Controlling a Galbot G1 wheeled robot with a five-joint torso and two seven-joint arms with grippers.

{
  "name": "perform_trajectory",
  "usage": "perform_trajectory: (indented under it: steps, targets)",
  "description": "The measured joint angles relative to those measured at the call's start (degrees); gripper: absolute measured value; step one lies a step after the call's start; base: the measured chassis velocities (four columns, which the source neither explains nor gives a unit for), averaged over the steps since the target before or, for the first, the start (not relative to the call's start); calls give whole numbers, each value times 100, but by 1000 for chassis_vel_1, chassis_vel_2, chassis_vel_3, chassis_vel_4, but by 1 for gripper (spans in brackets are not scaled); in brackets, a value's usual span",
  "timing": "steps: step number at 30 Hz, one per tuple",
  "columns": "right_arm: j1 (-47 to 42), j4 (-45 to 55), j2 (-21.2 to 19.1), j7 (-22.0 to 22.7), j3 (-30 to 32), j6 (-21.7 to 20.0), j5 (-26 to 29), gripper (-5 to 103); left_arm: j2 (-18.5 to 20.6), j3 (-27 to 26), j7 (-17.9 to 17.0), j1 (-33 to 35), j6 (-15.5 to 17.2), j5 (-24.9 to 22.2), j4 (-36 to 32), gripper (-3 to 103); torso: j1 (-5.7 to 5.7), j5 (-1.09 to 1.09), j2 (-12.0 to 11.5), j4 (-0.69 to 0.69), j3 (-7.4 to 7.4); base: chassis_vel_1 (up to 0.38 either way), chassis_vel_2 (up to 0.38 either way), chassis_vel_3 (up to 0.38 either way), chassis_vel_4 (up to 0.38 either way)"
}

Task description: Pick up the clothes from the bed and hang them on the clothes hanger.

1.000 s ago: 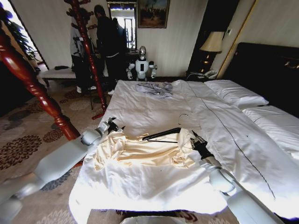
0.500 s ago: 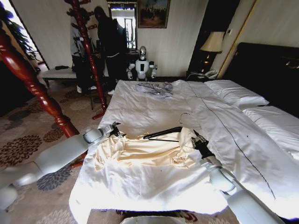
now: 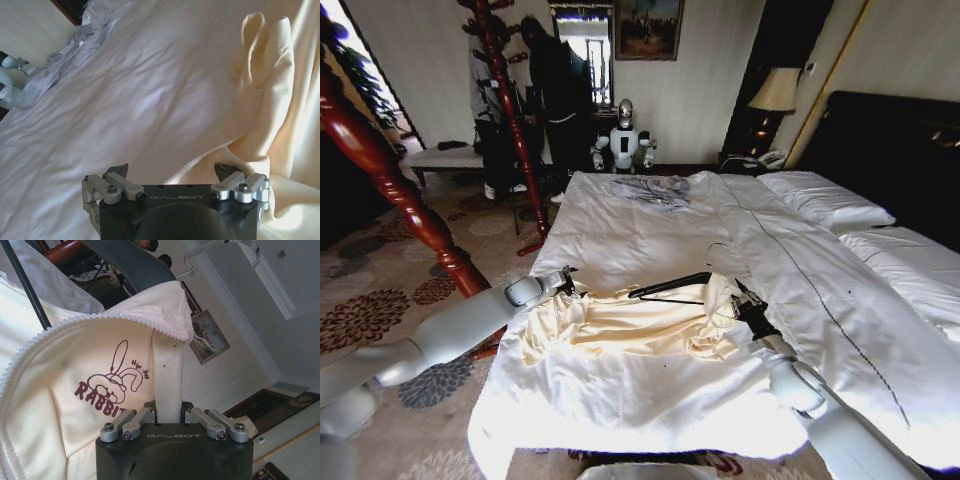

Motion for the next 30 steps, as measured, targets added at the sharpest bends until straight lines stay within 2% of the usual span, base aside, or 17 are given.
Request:
perform_trajectory:
  steps: [5,8,11,12,13,14,15,16,19,22,26,28,30]
  targets:
    - [13,-5,-4,0,-4,-11,19,20,-306,71,-31,-76,-16,34,256,97,0,0,0,-3,0,0,0,0,0]
    - [6,-3,-16,1,9,-14,29,20,-437,162,-31,-145,-34,103,392,92,0,1,0,-2,0,0,0,0,0]
    - [-9,13,-33,12,46,-16,47,20,-549,201,-33,-191,-42,132,475,77,0,0,0,-4,0,0,0,0,0]
    - [-9,13,-33,12,46,-16,47,20,-549,201,-33,-191,-42,132,475,77,0,0,0,-4,0,0,0,0,0]
    - [-9,17,-35,19,54,-17,52,20,-554,218,-33,-206,-42,129,476,72,0,0,0,-4,0,0,0,0,0]
    - [-10,20,-35,22,59,-18,54,20,-547,240,-26,-217,-41,129,473,72,0,1,0,-3,0,0,0,0,0]
    - [-10,27,-35,22,60,-20,57,20,-530,263,-15,-222,-41,130,472,66,0,0,0,-3,0,0,0,0,0]
    - [-10,27,-35,22,60,-20,57,20,-530,263,-15,-222,-41,130,472,66,0,0,0,-3,0,0,0,0,0]
    - [0,42,-36,23,60,-31,69,20,-504,293,-8,-215,-41,127,472,49,0,0,0,-1,0,0,0,0,0]
    - [22,45,-36,23,55,-37,72,20,-496,311,-7,-186,-38,118,466,43,0,0,0,-2,0,0,0,0,0]
    - [49,29,-29,23,36,-32,71,20,-475,334,5,-122,-4,118,424,22,0,-1,0,-1,0,0,0,0,0]
    - [50,25,-25,23,34,-29,69,20,-470,334,5,-107,-3,118,413,22,0,0,0,-2,0,0,0,0,0]
    - [49,17,-19,23,30,-19,66,20,-467,324,-9,-71,-5,113,407,12,0,0,0,-3,0,0,0,0,0]
